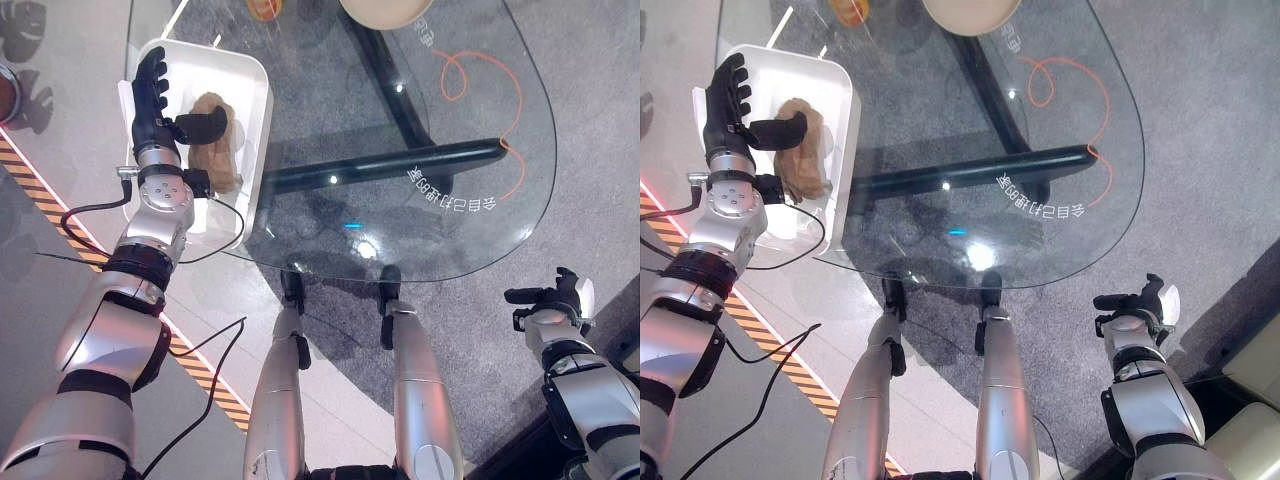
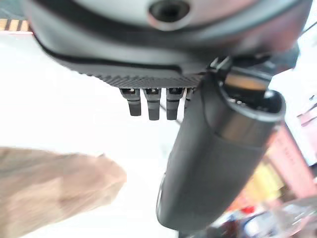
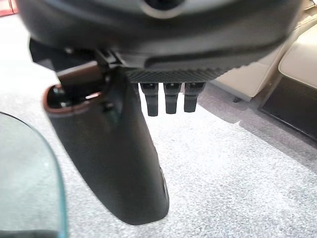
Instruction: Wipe the table with a cloth and put it in the basket.
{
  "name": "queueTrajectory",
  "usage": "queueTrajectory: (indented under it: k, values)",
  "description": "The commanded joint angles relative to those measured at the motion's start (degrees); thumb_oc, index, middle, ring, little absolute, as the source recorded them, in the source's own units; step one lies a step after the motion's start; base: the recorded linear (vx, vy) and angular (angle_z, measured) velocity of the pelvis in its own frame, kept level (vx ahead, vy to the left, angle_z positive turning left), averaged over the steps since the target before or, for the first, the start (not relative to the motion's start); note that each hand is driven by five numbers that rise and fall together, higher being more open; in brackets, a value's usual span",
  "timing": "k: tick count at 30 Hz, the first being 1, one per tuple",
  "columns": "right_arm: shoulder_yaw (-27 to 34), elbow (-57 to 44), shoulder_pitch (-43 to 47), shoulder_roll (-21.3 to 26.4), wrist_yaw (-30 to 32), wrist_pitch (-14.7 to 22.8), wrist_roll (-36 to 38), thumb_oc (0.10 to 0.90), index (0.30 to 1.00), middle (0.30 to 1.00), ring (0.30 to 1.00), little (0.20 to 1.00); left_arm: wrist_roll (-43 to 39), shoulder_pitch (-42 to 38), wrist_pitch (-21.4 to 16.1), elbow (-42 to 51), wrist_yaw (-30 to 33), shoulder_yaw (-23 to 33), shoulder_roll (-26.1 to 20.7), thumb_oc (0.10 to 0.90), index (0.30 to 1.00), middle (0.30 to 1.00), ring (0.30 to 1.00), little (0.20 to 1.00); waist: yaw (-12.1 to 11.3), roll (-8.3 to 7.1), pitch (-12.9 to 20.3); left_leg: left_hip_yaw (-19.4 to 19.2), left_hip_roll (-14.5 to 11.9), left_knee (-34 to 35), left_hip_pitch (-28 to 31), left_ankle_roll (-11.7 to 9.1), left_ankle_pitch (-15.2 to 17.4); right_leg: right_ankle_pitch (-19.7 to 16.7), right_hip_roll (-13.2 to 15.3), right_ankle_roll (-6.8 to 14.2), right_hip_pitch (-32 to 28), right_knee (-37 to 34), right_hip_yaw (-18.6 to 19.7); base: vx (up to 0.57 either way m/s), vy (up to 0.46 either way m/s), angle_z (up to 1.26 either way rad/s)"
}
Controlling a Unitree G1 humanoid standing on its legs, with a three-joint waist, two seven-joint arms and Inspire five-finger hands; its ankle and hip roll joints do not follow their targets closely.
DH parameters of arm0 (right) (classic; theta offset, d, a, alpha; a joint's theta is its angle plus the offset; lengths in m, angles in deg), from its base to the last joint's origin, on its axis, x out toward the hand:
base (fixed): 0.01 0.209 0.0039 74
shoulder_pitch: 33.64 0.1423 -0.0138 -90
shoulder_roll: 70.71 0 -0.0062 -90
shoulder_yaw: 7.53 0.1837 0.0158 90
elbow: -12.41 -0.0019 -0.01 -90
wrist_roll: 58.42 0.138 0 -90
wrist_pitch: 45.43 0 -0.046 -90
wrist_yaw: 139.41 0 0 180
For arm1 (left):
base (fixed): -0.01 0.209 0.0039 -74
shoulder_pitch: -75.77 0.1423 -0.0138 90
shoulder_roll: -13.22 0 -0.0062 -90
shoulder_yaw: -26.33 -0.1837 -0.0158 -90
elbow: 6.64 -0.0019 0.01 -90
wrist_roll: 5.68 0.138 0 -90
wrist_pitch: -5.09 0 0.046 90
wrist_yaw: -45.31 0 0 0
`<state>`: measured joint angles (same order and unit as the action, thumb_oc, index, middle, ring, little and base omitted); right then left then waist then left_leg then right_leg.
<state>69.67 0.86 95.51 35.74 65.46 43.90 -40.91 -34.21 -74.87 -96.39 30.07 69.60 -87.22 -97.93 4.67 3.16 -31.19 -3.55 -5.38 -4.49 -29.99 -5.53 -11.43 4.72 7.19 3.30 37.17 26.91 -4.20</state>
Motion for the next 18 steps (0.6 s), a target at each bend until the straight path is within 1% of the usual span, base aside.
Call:
queueTrajectory:
  k: [1, 2, 5, 8, 9, 11, 12, 13, 16, 18]
  values:
    - [1.37, 2.45, -5.90, 2.39, 0.18, 0.44, -1.46, 0.800, 0.900, 0.900, 0.900, 0.900, -0.85, -2.24, -6.93, 4.68, 1.53, 6.02, -8.22, 0.800, 0.900, 0.900, 0.900, 0.900, -1.24, -1.09, 1.73, -1.05, 2.75, -0.37, 7.91, 0.34, 7.96, -6.01, -1.90, 2.74, -10.78, -15.35, -1.32, 0.04, -0.052, 0.03]
    - [1.64, 2.33, -6.70, 2.33, 0.04, 0.47, -1.60, 0.800, 0.900, 0.900, 0.900, 0.900, -0.94, -1.26, -6.71, 5.16, 1.07, 6.56, -8.54, 0.800, 0.900, 0.900, 0.900, 0.900, -1.44, -1.12, 2.36, -1.12, 2.76, 0.71, 8.93, 0.25, 7.47, -6.57, -1.78, 2.82, -12.02, -16.65, -1.48, 0.04, -0.049, 0.01]
    - [3.24, 2.07, -11.12, 2.51, -1.12, 1.66, -2.55, 0.800, 0.900, 0.900, 0.900, 0.900, -1.44, 3.29, -6.81, 6.31, -0.17, 9.31, -10.62, 0.800, 0.900, 0.900, 0.900, 0.900, -2.14, -1.13, 6.20, -1.80, 2.45, 5.05, 14.12, -0.39, 6.88, -7.03, -1.19, 3.32, -17.93, -21.15, -2.20, 0.06, -0.015, 0.03]
    - [4.29, 1.72, -13.79, 2.69, -1.71, 2.41, -2.87, 0.800, 0.900, 0.900, 0.900, 0.900, -3.45, 6.08, -7.35, 6.99, -0.79, 11.41, -11.72, 0.800, 0.900, 0.900, 0.900, 0.900, -2.38, -1.07, 8.43, -2.11, 2.39, 6.84, 16.62, -0.64, 6.49, -7.55, -0.89, 3.34, -21.08, -23.46, -2.63, 0.03, 0.002, 0.00]
    - [5.19, 1.40, -16.32, 2.65, -2.11, 2.91, -3.34, 0.800, 0.900, 0.900, 0.900, 0.900, -3.54, 9.13, -7.49, 7.56, -1.65, 13.23, -12.19, 0.800, 0.900, 0.900, 0.900, 0.900, -2.63, -0.99, 10.32, -2.07, 2.48, 7.83, 18.91, -0.68, 6.56, -7.52, -0.74, 3.29, -23.82, -24.74, -2.92, 0.06, 0.016, 0.00]
    - [6.05, 1.30, -18.67, 2.63, -2.57, 3.45, -3.79, 0.800, 0.900, 0.900, 0.900, 0.900, -3.52, 12.21, -7.23, 8.19, -2.38, 14.94, -12.50, 0.800, 0.900, 0.900, 0.900, 0.900, -2.87, -0.78, 12.08, -1.90, 2.61, 8.66, 21.32, -0.65, 6.77, -7.48, -0.58, 3.26, -26.73, -26.09, -3.28, 0.04, 0.017, 0.03]
    - [6.12, 1.32, -18.94, 2.63, -2.63, 3.64, -3.80, 0.800, 0.900, 0.900, 0.900, 0.900, -3.54, 12.56, -7.33, 8.23, -2.41, 15.13, -12.53, 0.800, 0.900, 0.900, 0.900, 0.900, -2.88, -0.76, 12.23, -1.87, 2.63, 8.70, 21.57, -0.63, 6.82, -7.48, -0.56, 3.27, -27.08, -26.27, -3.32, 0.01, 0.017, 0.11]
    - [6.84, 1.26, -20.55, 2.65, -3.34, 3.88, -4.44, 0.800, 0.900, 0.900, 0.900, 0.900, -3.52, 14.89, -7.63, 8.35, -2.98, 16.69, -12.68, 0.800, 0.900, 0.900, 0.900, 0.900, -3.15, -0.75, 13.49, -1.79, 2.66, 8.83, 22.97, -0.56, 7.09, -7.45, -0.40, 3.30, -28.85, -26.85, -3.61, 0.03, 0.013, 0.13]
    - [7.78, 1.26, -23.87, 1.83, -4.09, 3.42, -6.27, 0.800, 0.900, 0.900, 0.900, 0.900, -3.20, 20.27, -7.27, 8.79, -3.74, 20.40, -12.87, 0.800, 0.900, 0.900, 0.900, 0.900, -3.82, -0.85, 16.57, -1.45, 2.73, 9.12, 25.84, -0.39, 7.65, -7.41, -0.14, 3.47, -32.37, -27.94, -4.06, 0.06, 0.008, 0.11]
    - [7.92, 1.07, -25.32, 1.27, -4.29, 3.14, -7.17, 0.800, 0.900, 0.900, 0.900, 0.900, -3.91, 23.65, -6.96, 9.05, -3.92, 22.73, -12.44, 0.800, 0.900, 0.900, 0.900, 0.900, -4.12, -0.87, 17.97, -1.00, 2.82, 9.24, 27.10, -0.27, 8.02, -7.35, -0.10, 3.49, -33.94, -28.53, -4.10, 0.08, -0.007, 0.15]
